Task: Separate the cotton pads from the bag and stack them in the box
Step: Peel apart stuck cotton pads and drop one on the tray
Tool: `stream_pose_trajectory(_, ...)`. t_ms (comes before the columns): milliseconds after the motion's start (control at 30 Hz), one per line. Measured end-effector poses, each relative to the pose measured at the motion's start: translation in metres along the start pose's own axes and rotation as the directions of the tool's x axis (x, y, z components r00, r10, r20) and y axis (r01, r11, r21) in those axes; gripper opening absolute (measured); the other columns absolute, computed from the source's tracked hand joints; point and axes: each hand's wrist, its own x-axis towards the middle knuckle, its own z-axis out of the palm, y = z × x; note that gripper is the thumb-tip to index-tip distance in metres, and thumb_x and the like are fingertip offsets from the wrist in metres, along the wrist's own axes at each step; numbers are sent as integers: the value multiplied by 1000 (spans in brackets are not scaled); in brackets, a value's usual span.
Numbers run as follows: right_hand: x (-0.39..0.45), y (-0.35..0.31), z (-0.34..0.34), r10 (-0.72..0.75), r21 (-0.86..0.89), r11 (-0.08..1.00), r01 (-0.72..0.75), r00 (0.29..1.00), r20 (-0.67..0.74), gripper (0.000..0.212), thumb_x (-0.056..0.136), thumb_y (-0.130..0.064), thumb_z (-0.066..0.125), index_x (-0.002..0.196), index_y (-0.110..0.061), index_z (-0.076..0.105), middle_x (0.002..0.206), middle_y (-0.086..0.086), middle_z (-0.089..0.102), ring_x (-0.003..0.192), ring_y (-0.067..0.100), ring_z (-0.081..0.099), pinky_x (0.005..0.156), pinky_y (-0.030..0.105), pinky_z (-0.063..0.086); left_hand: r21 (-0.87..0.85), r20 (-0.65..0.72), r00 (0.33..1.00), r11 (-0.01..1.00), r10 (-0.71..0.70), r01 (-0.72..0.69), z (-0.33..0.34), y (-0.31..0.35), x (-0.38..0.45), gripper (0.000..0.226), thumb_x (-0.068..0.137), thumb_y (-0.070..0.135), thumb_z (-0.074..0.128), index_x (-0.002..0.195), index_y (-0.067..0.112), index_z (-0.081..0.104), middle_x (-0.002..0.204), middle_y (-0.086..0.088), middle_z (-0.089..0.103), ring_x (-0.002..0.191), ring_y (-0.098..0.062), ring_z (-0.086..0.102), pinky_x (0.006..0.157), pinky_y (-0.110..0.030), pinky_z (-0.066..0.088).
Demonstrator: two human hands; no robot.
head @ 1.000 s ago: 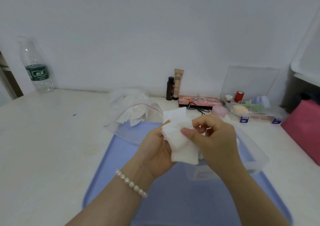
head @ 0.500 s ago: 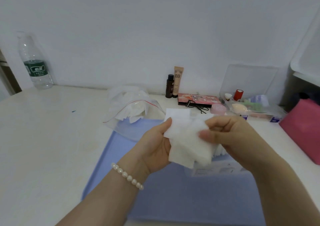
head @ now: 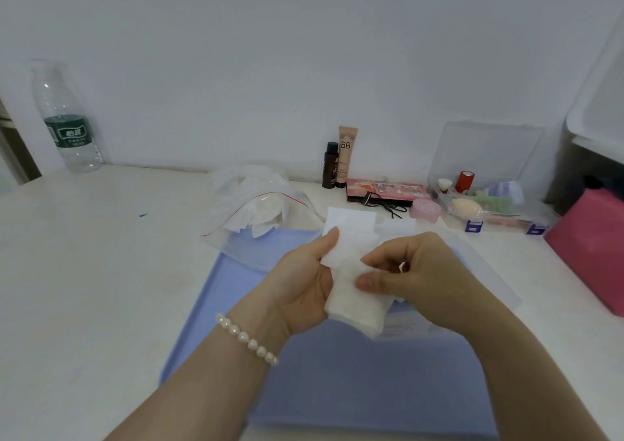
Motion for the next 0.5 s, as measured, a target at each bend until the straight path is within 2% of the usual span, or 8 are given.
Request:
stream_pose_trajectory(133, 3, 8, 5, -124, -276, 956, 97, 989, -82, 25, 67, -15, 80, 82, -28, 66, 75, -7, 58, 61, -5, 48, 60, 7, 38, 17, -1, 1000, 1000, 21, -21, -1, 2, -1, 53, 99, 42, 32, 113, 0, 60, 95, -13, 67, 83, -23, 61, 88, -33, 42)
stream_pose_trajectory(233, 1, 7, 7, -179, -373, 919, 128, 978, -105, 28, 71, -20, 78, 83, -33, 55, 84, -10, 52, 72, -6, 47, 66, 4, 36, 17, 12, 998, 998, 54, -54, -1, 1, -1, 53, 99, 42, 31, 111, 2, 62, 95, -11, 69, 80, -23, 65, 79, -33, 47)
stream_pose_trajectory(333, -1, 6, 8, -243, -473, 863, 179, 967, -78, 31, 74, -21, 76, 73, -36, 48, 87, -9, 51, 79, 0, 45, 69, 7, 35, 2, 29, 997, 997, 74, -74, -1, 0, 1, 56, 98, 42, 30, 117, 1, 62, 111, -16, 68, 98, -27, 64, 88, -37, 47)
stream_pose_trajectory(433, -2, 4, 3, -277, -410, 890, 200, 951, -136, 32, 70, -16, 78, 68, -33, 52, 85, -8, 54, 75, 1, 45, 66, 5, 33, -61, 20, 990, 988, 140, -139, 1, 1, 1, 52, 98, 40, 32, 113, 2, 64, 112, -15, 68, 94, -25, 67, 85, -36, 49)
stream_pose_trajectory(500, -2, 0, -6, -222, -185, 966, 182, 948, -229, 25, 65, -13, 81, 67, -25, 59, 80, -5, 62, 65, 5, 48, 62, 7, 37, -123, -8, 975, 967, 222, -222, 3, 1, 3, 47, 99, 35, 33, 118, 2, 60, 117, -15, 66, 100, -24, 65, 87, -36, 52)
